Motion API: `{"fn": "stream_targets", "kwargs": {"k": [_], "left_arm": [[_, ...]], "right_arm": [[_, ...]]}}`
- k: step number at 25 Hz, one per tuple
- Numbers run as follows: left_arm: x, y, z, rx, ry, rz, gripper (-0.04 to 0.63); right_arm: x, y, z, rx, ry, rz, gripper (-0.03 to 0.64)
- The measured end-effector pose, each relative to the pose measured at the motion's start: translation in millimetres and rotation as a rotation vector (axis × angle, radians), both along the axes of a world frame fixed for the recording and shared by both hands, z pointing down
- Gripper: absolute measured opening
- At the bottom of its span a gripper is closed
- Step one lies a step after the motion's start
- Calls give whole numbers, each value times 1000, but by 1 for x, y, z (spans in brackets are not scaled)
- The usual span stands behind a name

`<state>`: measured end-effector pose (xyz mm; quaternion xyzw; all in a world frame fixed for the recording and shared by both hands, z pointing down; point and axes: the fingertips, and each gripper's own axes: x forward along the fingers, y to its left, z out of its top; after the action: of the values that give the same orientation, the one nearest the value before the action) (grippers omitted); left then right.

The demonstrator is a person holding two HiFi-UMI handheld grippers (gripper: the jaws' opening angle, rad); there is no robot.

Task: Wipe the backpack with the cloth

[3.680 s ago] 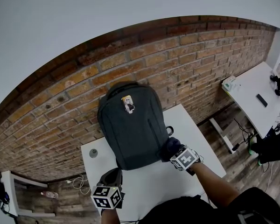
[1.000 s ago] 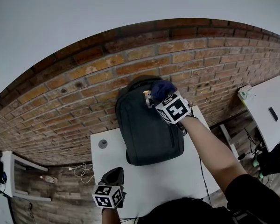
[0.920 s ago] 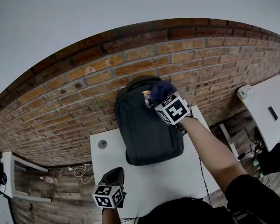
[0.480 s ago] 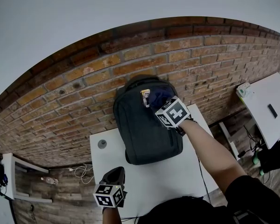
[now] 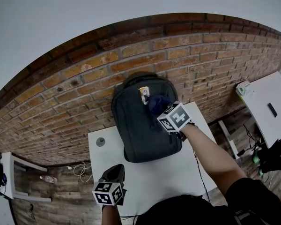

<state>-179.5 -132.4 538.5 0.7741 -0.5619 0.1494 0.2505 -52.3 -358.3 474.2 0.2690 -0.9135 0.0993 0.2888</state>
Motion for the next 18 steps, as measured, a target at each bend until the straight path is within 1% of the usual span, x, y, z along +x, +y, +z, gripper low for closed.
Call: {"fn": "stream_targets", "kwargs": {"k": [5,8,11,14,18], "left_arm": [[-2,0,-2,2,7,-3,-6],[0,0,-2,5,32,-9,-6],[4,-1,0,1,47,-10,-6],[6,-2,-1,8,44,-8,-6],[6,-2,-1,13,42,-11,-6]], "right_arm": [[3,12,10,-14,-11,-7,35],[7,21,16,-24,-25,-8,35],[10,27,21,-2,-13,-19,35],[11,32,25,20,3,-32,35],[16,42,32,28,-6,-29,36]]}}
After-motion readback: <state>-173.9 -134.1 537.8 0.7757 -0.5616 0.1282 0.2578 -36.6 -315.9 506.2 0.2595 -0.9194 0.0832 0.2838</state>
